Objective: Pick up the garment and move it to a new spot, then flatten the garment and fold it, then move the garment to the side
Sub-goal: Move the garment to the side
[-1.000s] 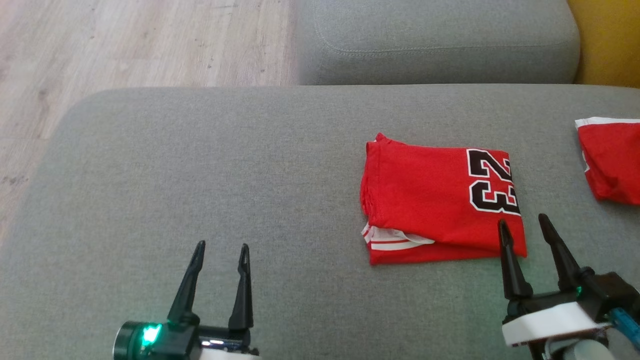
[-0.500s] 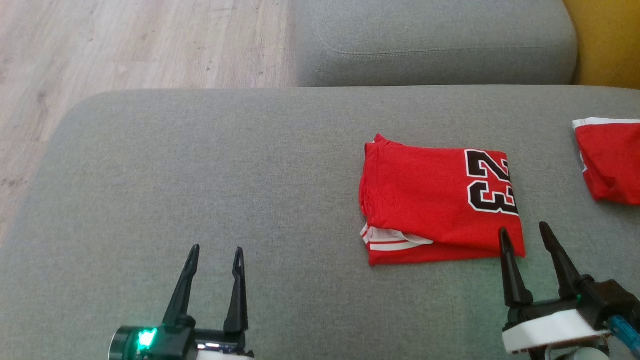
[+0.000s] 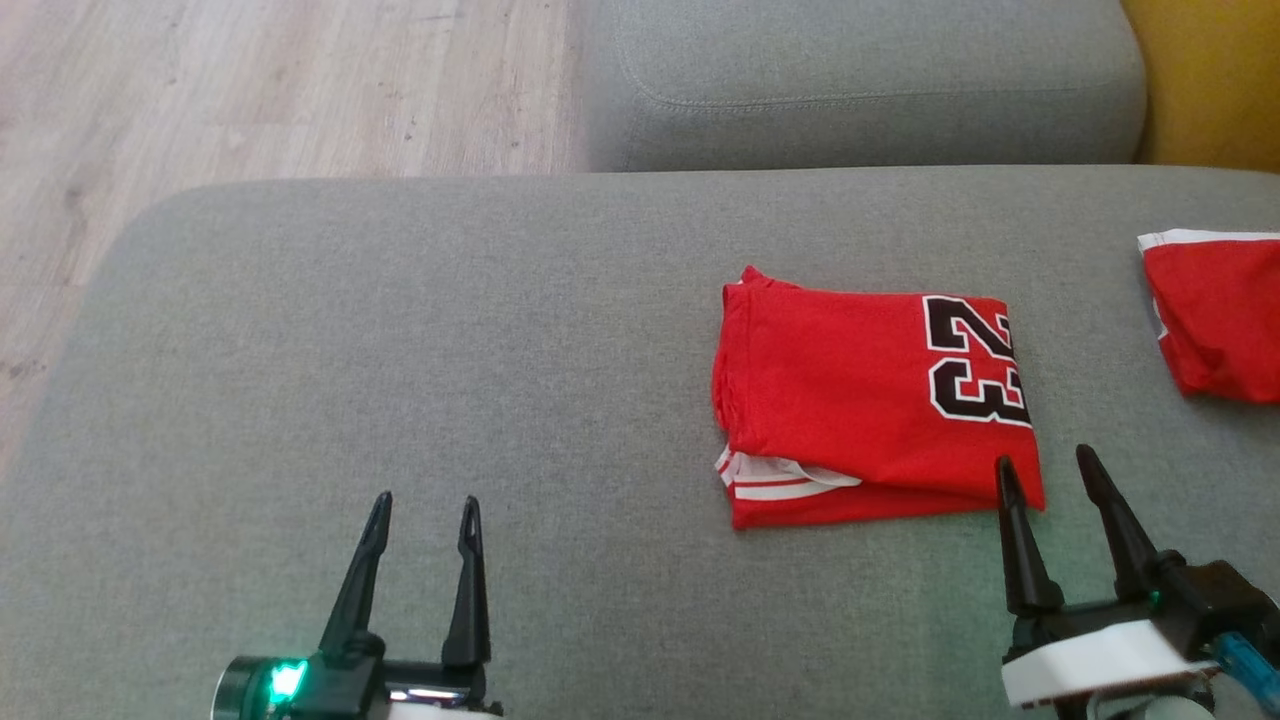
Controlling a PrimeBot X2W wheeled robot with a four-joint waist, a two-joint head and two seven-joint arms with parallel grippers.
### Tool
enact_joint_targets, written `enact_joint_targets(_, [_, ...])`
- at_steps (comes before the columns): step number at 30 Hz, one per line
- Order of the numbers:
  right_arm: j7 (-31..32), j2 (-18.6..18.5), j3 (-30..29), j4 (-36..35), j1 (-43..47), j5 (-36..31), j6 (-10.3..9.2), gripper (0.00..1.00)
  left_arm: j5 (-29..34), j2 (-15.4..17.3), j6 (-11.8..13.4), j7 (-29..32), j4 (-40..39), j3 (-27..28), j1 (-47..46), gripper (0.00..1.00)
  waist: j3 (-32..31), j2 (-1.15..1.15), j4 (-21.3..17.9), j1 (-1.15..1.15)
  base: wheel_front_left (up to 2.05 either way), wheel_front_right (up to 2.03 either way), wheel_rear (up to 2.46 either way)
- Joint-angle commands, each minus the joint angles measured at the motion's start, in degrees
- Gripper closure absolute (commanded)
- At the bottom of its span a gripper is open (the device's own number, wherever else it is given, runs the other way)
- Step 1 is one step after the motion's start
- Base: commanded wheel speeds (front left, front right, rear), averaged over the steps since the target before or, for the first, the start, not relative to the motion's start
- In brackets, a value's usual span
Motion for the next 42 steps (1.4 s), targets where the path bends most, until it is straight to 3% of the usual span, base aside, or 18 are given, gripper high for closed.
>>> enact_joint_targets(1, [-0.6, -0.2, 0.9, -1.5, -1.4, -0.5, -0.04, 0.0, 0.5, -0.5, 0.5, -0.3, -1.8, 2.0, -1.3, 0.0, 0.2, 0.0, 0.0, 0.0, 0.0, 0.0, 0.0])
enact_joint_targets(11, [-0.6, -0.2, 0.4, 0.7, -4.3, 1.3, -0.04, 0.0, 0.7, -0.5, 0.3, -0.3, -2.4, 2.1, -2.7, 0.0, 3.7, 0.0, -0.8, 0.0, 0.0, 0.0, 0.0])
enact_joint_targets(17, [-0.3, -2.1, -0.6, 7.3, -11.3, 4.2, -0.04, 0.0, 1.1, -0.5, 0.1, -0.3, -2.6, 1.6, -4.5, 0.0, 7.3, 0.0, -1.2, 0.0, 0.0, 0.0, 0.0])
enact_joint_targets(23, [7.8, -3.6, -2.6, 13.4, -19.0, 7.2, -0.04, 0.0, 1.8, -0.5, -0.2, -0.3, -2.4, 1.0, -6.1, 0.0, 10.7, 0.0, -1.4, 0.0, 0.0, 0.0, 0.0])
enact_joint_targets(29, [15.3, -5.4, -4.3, 17.6, -23.6, 6.1, -0.04, 0.0, 2.0, -0.5, 0.0, -0.3, -2.3, 0.2, -7.5, 0.0, 13.1, 0.0, -1.5, 0.0, 0.0, 0.0, 0.0])
enact_joint_targets(35, [19.7, -5.5, -0.9, 21.5, -25.8, 7.4, -0.04, 0.0, 1.7, -0.5, 0.5, -0.3, -1.8, -0.8, -8.9, 0.0, 14.3, 0.0, -1.3, 0.0, 0.0, 0.0, 0.0])
enact_joint_targets(36, [20.1, -5.6, -0.2, 22.0, -26.1, 7.9, -0.04, 0.26, 1.7, -0.5, 0.6, -0.3, -1.7, -1.0, -9.1, 0.0, 14.4, 0.0, -1.2, 0.0, 0.0, 0.0, 0.0])
enact_joint_targets(37, [20.4, -5.8, 0.7, 22.5, -26.3, 8.3, -0.04, 0.76, 1.6, -0.5, 0.6, -0.3, -1.6, -1.2, -9.3, 0.0, 14.5, 0.0, -1.2, 0.0, 0.0, 0.0, 0.0])
enact_joint_targets(38, [20.5, -6.1, 1.4, 22.8, -26.5, 8.7, -0.04, 1.0, 1.5, -0.5, 0.7, -0.3, -1.5, -1.3, -9.5, 0.0, 14.6, 0.0, -1.2, 0.0, 0.0, 0.0, 0.0])
enact_joint_targets(42, [19.6, -7.9, 2.2, 22.7, -28.1, 9.4, -0.04, 1.0, 1.3, -0.5, 1.2, -0.3, -1.6, -1.5, -10.0, 0.0, 15.3, 0.0, -1.5, 0.0, 0.0, 0.0, 0.0])
